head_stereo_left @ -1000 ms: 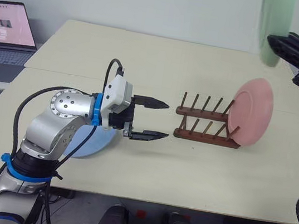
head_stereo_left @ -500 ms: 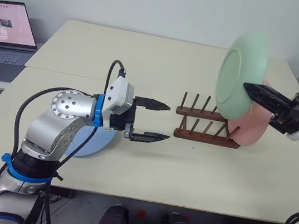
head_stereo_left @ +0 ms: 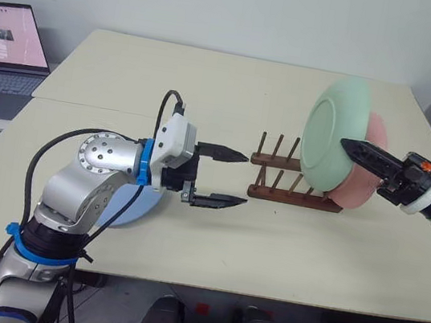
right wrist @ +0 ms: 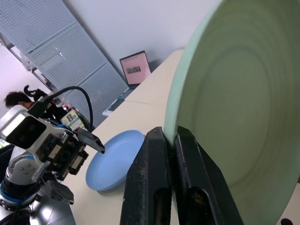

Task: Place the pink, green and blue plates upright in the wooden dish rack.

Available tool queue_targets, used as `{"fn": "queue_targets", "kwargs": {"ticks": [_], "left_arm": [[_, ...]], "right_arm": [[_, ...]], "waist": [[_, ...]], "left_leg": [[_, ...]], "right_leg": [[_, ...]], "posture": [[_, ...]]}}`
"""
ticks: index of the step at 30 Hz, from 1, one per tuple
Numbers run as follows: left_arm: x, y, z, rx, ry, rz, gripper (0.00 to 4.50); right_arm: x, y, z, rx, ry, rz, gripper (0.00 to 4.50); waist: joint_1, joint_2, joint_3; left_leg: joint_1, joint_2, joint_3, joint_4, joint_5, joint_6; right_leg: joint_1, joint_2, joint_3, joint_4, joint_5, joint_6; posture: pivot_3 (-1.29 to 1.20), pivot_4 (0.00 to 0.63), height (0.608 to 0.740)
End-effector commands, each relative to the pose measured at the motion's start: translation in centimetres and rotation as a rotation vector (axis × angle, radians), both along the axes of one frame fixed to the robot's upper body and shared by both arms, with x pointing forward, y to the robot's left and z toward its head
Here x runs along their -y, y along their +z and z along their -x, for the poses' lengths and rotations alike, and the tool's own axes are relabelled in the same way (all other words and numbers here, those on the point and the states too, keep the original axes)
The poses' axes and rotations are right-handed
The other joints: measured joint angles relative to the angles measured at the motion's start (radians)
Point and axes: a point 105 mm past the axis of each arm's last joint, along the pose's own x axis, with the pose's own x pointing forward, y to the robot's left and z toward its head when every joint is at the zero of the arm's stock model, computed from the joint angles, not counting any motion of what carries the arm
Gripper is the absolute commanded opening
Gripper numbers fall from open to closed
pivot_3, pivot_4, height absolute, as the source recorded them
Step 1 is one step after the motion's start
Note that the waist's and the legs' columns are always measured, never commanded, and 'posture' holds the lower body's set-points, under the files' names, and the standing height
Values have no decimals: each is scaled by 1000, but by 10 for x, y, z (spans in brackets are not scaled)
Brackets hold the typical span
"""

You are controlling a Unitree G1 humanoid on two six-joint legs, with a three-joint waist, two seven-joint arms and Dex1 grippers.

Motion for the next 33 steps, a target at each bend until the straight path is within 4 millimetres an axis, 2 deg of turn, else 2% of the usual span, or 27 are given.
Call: {"fn": "queue_targets", "kwargs": {"ticks": [1,5,8,12,16,19,20,22,24,26,29,32,33], "left_arm": [[4,7,6,39,-19,17,3645],[5,8,4,29,-10,45,3645],[5,8,4,4,-6,62,3645],[2,4,4,-46,10,42,3645],[-1,4,-3,-54,64,40,3645],[-7,8,-11,-47,131,63,4173],[-12,11,-14,-40,166,77,4452],[-27,16,-19,-32,251,102,4485],[-43,18,-22,-29,339,115,4485],[-61,18,-25,-14,445,124,4485],[-101,11,-25,23,655,113,4485],[-151,3,-19,41,886,114,4485],[-160,2,-18,46,934,121,4485]], "right_arm": [[-1,13,0,64,14,12,41],[5,12,-16,58,-62,35,41],[5,13,-17,63,-67,55,736],[10,20,-20,104,-110,79,2005],[16,36,-19,175,-143,126,3386],[19,46,-16,238,-143,221,4405],[18,49,-13,268,-126,276,4500],[12,50,-4,317,-60,403,4500],[6,42,5,353,33,542,4500],[0,34,13,362,133,605,4500],[-15,29,21,399,263,651,4500],[-28,25,21,441,348,678,4500],[-30,24,20,449,363,681,4500]], "waist": [[0,0,0],[0,0,0],[0,0,0],[0,0,0],[0,0,0],[0,0,0],[0,0,0],[1,0,0],[-3,1,0],[-4,0,0],[-8,0,0],[-12,1,0],[-12,1,0]], "left_leg": [[0,0,0,0,0,0],[0,0,0,0,0,0],[0,0,0,0,0,0],[-1,0,0,-1,0,0],[-1,0,0,0,0,0],[-1,0,0,0,0,0],[-1,0,0,0,0,0],[-1,0,0,-1,0,0],[-1,1,0,-2,0,0],[0,2,0,-3,0,0],[0,4,0,-2,-1,0],[1,5,1,-3,0,0],[1,5,1,-2,-1,0]], "right_leg": [[0,0,0,0,0,0],[0,0,0,0,0,0],[0,0,0,0,0,0],[-1,0,0,0,0,-1],[-1,1,0,0,0,0],[-1,1,0,0,0,0],[-1,1,0,0,0,0],[-2,0,0,0,-1,-1],[-3,1,0,0,-2,-2],[-3,2,0,0,-3,-4],[-3,4,0,1,-3,-5],[-4,3,0,2,-3,-6],[-4,3,0,2,-3,-7]], "posture": [[0,150,740],[0,150,740],[0,150,740],[0,150,740],[0,150,740],[0,150,740],[0,150,740],[0,150,740],[0,150,740],[0,150,740],[0,150,740],[0,150,740],[0,150,740]]}}
